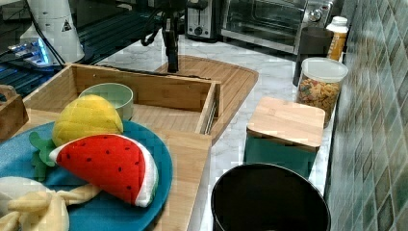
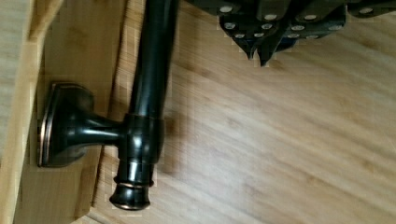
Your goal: Close the drawer.
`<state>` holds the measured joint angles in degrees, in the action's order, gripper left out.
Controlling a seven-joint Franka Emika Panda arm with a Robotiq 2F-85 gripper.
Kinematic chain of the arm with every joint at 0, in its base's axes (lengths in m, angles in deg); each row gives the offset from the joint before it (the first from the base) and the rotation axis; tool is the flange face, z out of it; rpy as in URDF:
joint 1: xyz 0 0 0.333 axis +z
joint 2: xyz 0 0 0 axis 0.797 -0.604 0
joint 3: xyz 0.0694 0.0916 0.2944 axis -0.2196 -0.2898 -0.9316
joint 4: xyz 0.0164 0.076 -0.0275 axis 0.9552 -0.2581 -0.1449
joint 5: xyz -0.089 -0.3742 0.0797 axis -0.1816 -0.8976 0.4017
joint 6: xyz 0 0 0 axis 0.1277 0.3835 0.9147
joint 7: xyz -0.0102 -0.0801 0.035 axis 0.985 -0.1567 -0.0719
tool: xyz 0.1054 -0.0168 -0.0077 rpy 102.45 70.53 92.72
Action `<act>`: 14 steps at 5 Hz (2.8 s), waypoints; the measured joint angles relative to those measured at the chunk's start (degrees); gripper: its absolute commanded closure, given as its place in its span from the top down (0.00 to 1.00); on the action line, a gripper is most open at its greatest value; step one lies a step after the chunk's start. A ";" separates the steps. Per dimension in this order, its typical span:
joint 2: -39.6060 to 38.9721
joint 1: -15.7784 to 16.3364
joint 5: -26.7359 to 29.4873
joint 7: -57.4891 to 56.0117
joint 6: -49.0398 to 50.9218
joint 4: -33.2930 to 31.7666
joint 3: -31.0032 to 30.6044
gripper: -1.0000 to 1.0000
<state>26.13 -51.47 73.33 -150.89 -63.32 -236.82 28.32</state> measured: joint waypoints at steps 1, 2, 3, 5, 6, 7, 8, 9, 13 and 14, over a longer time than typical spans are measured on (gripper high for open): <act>-0.91 -0.35 0.57 -4.64 0.39 0.90 2.62 0.00; -3.54 -0.38 6.12 -8.11 0.56 2.91 6.25 0.00; -5.45 -0.75 9.89 -12.87 2.32 5.93 7.76 0.00; -9.40 -3.03 10.03 -14.38 7.83 11.86 8.90 0.00; -12.34 -4.29 10.03 -18.41 9.34 15.67 10.50 0.00; -15.16 -6.77 10.59 -26.63 9.79 19.47 11.97 0.00; -18.74 -10.42 14.05 -32.40 9.82 24.06 12.81 0.00; -20.81 -11.55 14.79 -32.73 8.28 26.75 14.97 0.00; -20.12 -11.25 13.64 -30.27 4.64 24.84 14.81 0.00; -20.14 -10.64 13.64 -30.27 3.92 24.51 15.32 0.00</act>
<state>5.99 -62.11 86.97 -181.16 -59.41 -212.31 43.65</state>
